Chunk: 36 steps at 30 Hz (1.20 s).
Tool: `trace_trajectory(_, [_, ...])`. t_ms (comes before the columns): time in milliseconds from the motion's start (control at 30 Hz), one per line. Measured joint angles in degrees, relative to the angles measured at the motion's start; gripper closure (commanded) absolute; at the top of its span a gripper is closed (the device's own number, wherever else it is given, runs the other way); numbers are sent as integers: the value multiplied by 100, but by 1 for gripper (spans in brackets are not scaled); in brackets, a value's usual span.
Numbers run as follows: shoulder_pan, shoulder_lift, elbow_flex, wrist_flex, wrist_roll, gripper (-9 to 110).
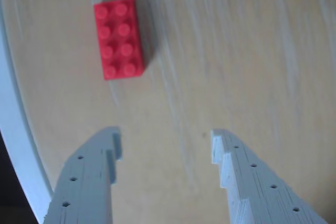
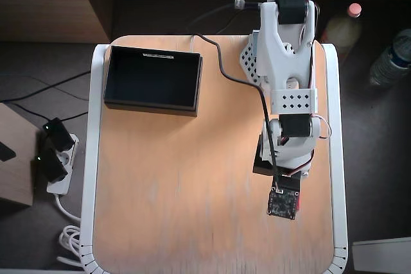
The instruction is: Grasp a lego block and put it in the bin.
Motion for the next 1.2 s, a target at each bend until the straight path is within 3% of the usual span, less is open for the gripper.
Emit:
trace_trajectory(333, [0, -606, -158, -712, -53, 79])
trace_trajectory(1200, [-422, -2171, -800, -1222, -316, 79])
